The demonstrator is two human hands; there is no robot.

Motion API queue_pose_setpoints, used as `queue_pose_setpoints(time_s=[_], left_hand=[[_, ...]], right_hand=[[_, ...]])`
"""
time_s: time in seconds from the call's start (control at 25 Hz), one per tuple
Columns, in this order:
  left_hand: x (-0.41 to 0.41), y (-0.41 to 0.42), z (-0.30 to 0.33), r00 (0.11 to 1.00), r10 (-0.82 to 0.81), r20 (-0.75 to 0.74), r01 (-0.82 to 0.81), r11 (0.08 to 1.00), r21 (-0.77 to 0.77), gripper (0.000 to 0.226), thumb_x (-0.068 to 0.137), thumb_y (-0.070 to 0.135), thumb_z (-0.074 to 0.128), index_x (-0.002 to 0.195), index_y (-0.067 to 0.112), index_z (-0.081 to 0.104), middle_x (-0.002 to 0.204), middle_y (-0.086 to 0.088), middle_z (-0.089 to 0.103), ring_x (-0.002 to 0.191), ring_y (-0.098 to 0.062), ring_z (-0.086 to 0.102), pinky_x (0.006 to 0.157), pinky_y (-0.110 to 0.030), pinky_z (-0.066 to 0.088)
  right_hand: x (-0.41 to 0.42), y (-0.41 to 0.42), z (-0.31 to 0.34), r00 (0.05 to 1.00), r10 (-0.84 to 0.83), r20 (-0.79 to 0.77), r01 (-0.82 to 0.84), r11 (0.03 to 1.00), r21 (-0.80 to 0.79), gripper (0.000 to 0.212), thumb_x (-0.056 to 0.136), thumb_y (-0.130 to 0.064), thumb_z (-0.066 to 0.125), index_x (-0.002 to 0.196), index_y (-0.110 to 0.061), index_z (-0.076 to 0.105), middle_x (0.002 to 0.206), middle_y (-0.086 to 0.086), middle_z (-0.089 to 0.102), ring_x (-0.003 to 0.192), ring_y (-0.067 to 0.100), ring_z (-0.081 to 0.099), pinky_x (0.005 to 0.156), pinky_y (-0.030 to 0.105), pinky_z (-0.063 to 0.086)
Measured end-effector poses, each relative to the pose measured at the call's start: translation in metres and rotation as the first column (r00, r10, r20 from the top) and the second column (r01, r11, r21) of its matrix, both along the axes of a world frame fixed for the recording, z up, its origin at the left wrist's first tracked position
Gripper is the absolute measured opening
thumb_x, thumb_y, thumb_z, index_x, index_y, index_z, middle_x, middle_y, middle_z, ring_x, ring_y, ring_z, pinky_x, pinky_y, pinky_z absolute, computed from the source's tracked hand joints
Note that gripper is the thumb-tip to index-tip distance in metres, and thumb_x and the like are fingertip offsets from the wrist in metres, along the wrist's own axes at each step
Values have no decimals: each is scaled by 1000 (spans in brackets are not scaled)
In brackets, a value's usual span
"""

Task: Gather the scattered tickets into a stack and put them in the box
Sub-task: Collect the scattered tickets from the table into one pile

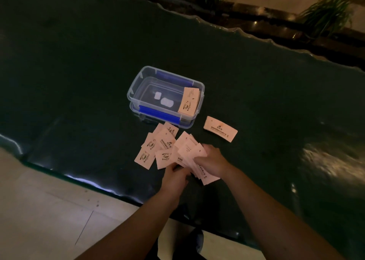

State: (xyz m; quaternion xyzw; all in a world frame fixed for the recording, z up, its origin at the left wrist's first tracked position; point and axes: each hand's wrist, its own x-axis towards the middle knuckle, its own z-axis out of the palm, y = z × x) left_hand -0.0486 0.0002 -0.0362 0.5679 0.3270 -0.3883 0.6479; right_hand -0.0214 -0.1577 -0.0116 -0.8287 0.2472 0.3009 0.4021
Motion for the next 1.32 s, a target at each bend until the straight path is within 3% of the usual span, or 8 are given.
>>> queue_pose_setpoints(time_s=[0.2,0.32,0.48,0.72,0.88,1.04,1.16,1.32], left_hand=[[2,-14,7,1000,9,11,-8,996,-89,71,89,-3,66,152,23,44,131,-3,67,115,-21,66,92,-36,54],[1,-23,4,999,-49,6,49,995,-89,74,88,2,68,155,23,44,134,-2,67,118,-23,67,107,-47,54],[-5,-29,5,996,-73,57,77,994,-81,66,94,1,64,153,25,48,138,-2,65,119,-23,66,104,-48,56],[2,-22,17,920,-343,188,342,939,38,57,96,9,63,150,25,50,145,-1,62,127,-21,62,109,-48,53],[30,0,25,746,-574,338,461,811,360,43,99,12,61,141,24,56,136,7,57,130,-19,59,105,-36,50],[68,28,17,511,-822,249,430,496,755,53,96,16,65,147,26,53,154,-1,48,146,-25,39,120,-45,38],[75,36,11,414,-903,113,476,320,819,62,96,23,66,155,25,44,158,-4,43,147,-28,37,121,-49,38],[62,32,8,389,-913,120,484,314,817,63,98,31,63,156,20,41,157,-8,42,142,-27,43,117,-48,42]], right_hand=[[-3,1,-1,1000,-12,-25,11,1000,-25,75,84,-32,71,155,-28,46,151,3,52,140,28,50,111,56,50],[-9,-1,-5,999,-15,-33,15,1000,-23,80,79,-32,72,155,-27,46,148,3,53,137,28,52,108,53,53],[-20,-4,-6,997,-79,-28,78,997,-18,77,84,-28,76,154,-25,44,151,5,48,136,27,54,106,46,54],[-40,-8,-12,954,-293,-70,300,943,146,73,89,-21,77,153,-24,42,150,5,57,118,19,59,86,36,53],[-52,-7,-15,861,-489,-141,509,833,215,61,95,-21,68,152,-23,47,140,8,66,117,25,67,94,47,56],[-57,-4,-26,686,-689,-232,725,622,296,51,98,-23,64,149,-24,54,122,10,75,109,29,74,99,55,58],[-56,9,-22,610,-736,-293,774,473,421,45,103,-16,56,147,-23,56,123,14,74,112,32,71,88,51,57],[-48,31,-19,565,-757,-328,770,340,540,43,103,-8,49,144,-19,59,127,19,73,118,36,69,98,55,56]])
